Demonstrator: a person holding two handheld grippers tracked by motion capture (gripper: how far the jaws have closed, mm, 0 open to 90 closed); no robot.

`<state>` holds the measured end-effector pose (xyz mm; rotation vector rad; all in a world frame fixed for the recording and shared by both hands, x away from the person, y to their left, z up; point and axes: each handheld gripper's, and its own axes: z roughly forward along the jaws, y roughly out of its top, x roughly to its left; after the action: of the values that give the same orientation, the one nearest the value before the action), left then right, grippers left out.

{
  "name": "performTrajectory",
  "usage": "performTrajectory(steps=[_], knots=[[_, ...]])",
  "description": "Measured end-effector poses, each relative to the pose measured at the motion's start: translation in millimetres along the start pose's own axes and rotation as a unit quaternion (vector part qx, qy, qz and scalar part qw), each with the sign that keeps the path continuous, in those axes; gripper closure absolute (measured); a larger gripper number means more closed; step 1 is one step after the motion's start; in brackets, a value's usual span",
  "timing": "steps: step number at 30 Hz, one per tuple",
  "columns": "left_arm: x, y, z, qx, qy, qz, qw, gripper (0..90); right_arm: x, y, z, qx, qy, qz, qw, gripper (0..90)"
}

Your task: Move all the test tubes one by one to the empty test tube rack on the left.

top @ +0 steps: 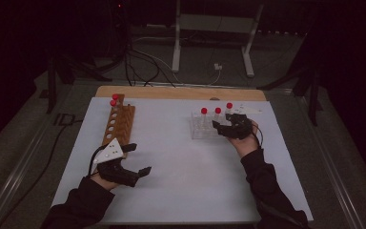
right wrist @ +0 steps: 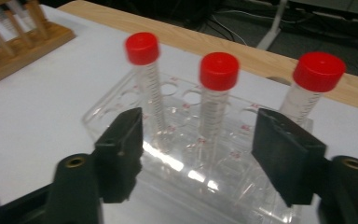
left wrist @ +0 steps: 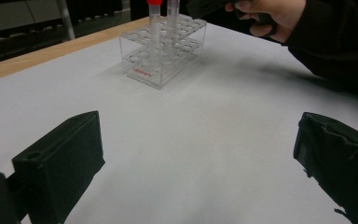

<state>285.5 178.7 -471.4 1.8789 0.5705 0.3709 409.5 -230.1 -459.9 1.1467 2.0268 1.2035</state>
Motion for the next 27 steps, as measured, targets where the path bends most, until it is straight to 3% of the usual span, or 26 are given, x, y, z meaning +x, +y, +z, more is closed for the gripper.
performTrajectory(steps=[9, 13, 16, 27], knots=[[-1.3, -0.5, 1.4, 0.003, -0.004, 0.002, 1.0000, 2.3, -8.0, 4.0, 14.9, 0.027, -0.011, 0.008, 0.9996, 56.6], [-1.5, -0.9, 1.3, 0.006, -0.005, 0.003, 1.0000, 2.3, -9.0, 4.9, 22.0, 0.043, -0.009, 0.004, 0.9990, 58.3], [-1.8, -1.3, 1.5, 0.006, -0.005, 0.004, 1.0000, 2.3, -10.2, 5.1, 25.2, 0.044, -0.004, 0.013, 0.9989, 61.3], [-0.9, -1.5, 1.1, 0.009, -0.004, 0.003, 1.0000, 2.3, -7.2, 7.2, 35.0, 0.050, -0.012, 0.006, 0.9987, 73.2]])
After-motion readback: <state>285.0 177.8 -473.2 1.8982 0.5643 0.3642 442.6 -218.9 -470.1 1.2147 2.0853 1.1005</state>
